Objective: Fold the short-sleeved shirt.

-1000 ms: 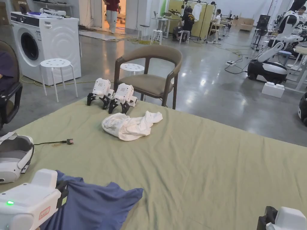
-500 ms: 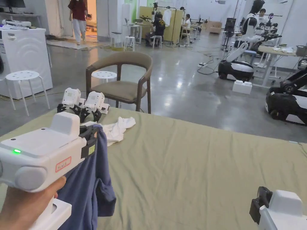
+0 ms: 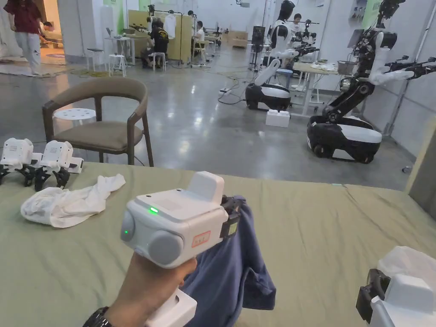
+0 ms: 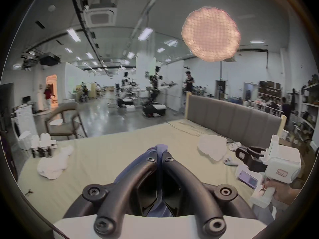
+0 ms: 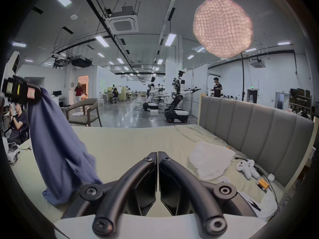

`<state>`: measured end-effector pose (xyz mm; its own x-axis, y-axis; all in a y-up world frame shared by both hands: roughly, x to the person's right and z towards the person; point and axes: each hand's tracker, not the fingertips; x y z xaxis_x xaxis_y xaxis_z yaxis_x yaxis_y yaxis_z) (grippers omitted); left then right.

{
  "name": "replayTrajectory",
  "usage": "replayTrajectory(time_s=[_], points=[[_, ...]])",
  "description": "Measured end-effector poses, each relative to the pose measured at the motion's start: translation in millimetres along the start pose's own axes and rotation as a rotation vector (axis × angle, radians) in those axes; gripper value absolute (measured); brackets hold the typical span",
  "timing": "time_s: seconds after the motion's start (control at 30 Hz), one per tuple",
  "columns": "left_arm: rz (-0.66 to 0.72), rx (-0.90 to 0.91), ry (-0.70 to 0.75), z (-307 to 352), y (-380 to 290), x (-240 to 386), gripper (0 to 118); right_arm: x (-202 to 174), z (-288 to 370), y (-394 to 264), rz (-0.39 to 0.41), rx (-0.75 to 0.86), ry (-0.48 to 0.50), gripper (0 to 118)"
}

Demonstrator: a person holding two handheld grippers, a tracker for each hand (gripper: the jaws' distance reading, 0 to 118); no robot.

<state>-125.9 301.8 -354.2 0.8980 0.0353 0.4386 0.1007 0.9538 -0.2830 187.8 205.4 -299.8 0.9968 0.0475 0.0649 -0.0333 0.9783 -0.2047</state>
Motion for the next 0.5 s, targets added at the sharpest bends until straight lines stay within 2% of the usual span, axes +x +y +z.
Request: replayTrajectory(time_s=[0.13, 0.27, 0.33, 0.4, 0.43, 0.47, 0.5], points=[[0.024, -0.124, -0.074, -46, -43, 34, 0, 22, 4, -14, -0.005, -0.036, -0.032, 0], [0.039, -0.205, -0.076, -71, -91, 52, 0, 33, 5, -28, -0.009, -0.08, -0.045, 0], [0.082, -0.244, -0.061, -75, -111, 53, 6, 33, 5, -35, -0.005, -0.101, -0.045, 0], [0.097, -0.248, -0.05, -74, -124, 51, 17, 32, 5, -38, -0.003, -0.114, -0.04, 0], [0.103, -0.252, -0.042, -71, -128, 48, 26, 30, 5, -39, -0.002, -0.116, -0.033, 0], [0.112, -0.249, -0.027, -67, -129, 45, 48, 27, 5, -39, 0.001, -0.118, -0.026, 0], [0.119, -0.241, -0.008, -62, -130, 42, 65, 23, 5, -39, 0.005, -0.118, -0.022, 0]])
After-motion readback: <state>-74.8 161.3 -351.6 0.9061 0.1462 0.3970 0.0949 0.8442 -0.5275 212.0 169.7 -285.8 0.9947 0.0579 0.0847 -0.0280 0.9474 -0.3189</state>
